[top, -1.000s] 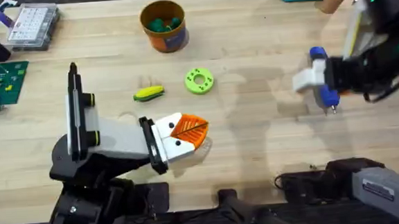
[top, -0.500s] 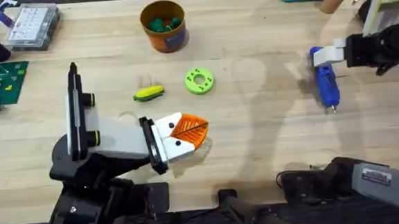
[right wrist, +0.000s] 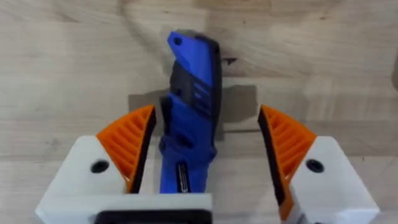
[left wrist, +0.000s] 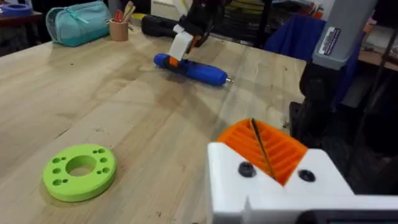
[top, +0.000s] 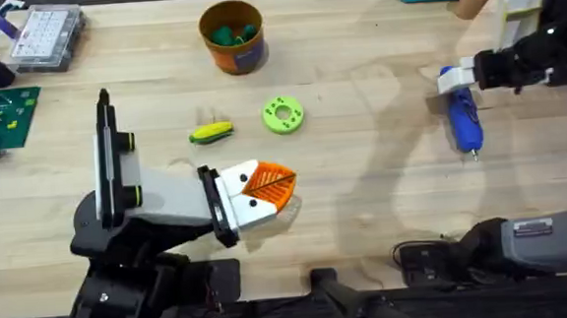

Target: Pick up the gripper from the table and insert it into the empty holder that is missing its gripper. Then pick up a screw, insert it into the mounting hole, and use the screwdriver to tighten it. Finally, clean up the table by picking up the vegetable and placing it into the bucket.

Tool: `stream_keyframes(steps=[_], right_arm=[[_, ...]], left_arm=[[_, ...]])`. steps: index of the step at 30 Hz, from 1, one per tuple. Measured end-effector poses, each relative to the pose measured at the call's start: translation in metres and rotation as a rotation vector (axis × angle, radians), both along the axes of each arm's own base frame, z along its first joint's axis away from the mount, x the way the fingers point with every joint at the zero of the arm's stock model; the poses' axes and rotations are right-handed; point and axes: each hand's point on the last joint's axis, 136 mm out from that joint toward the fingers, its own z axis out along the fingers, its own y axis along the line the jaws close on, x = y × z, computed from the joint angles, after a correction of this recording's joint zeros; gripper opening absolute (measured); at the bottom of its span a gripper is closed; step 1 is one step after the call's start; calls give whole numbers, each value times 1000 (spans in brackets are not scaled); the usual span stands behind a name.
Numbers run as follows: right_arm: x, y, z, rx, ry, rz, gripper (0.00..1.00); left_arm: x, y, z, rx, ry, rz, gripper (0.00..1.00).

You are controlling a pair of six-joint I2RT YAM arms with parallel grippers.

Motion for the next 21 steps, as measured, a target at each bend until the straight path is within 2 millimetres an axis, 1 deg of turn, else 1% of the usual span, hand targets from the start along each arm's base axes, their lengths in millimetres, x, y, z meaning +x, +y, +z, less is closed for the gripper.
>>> stream_keyframes(steps=[5,9,21], right_arm=[[5,8,-21,55,29,41,982],[5,11,-32,77,47,57,982],[13,8,-34,64,32,80,982]], left_arm=[[0,0,0,0,0,0,14],[0,0,0,0,0,0,14],[0,0,0,0,0,0,14]])
